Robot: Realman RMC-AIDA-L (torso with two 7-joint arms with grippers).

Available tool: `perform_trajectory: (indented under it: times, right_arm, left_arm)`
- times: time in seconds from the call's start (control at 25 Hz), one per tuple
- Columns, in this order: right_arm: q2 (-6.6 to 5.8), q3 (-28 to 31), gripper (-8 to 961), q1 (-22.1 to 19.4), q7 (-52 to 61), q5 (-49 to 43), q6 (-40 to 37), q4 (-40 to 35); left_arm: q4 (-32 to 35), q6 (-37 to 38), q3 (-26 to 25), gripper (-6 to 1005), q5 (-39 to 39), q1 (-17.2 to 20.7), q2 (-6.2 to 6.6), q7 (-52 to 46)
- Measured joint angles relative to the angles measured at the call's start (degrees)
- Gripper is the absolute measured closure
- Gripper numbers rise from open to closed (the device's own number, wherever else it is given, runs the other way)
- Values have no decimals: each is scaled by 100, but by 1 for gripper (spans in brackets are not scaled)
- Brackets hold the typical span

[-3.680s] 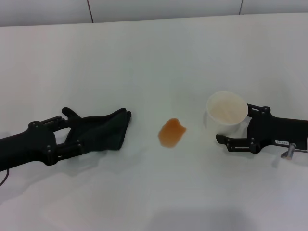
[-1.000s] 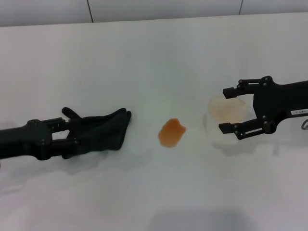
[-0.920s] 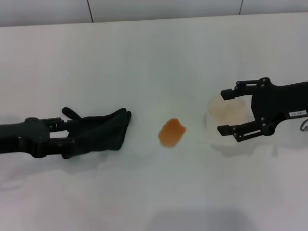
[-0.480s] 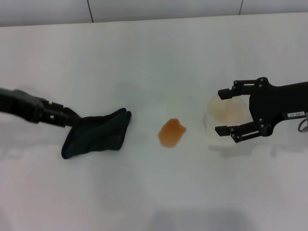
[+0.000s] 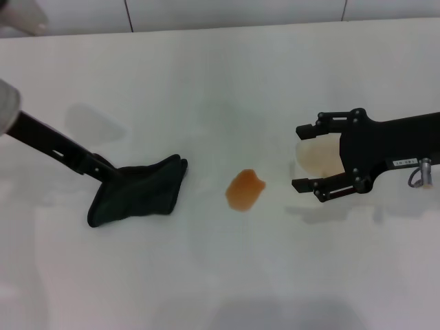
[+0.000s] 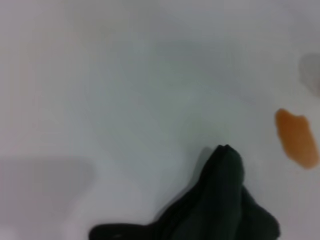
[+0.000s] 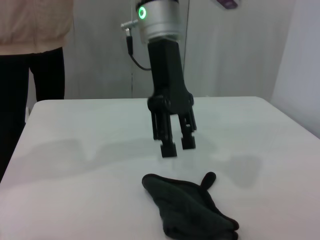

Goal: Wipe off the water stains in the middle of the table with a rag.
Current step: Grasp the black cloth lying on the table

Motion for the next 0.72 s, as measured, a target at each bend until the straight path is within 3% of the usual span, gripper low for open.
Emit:
perform_trajectory:
  times: [0.2,0.52,0.72]
  right_arm:
    - [-5,-4,96,-7,-2,5,0,6]
    - [-7,-6,96,-7,-3,5,-1,27]
    - [-7,-6,96,-7,-3,5,5,27]
  left_arm:
    - [-43,-316,223,233,146,-77,-187,-43]
    - [-371,-919,1128,233,123,-110,-216,-240]
    - [-385,-1285,1429,233,64,-132,-223,-255]
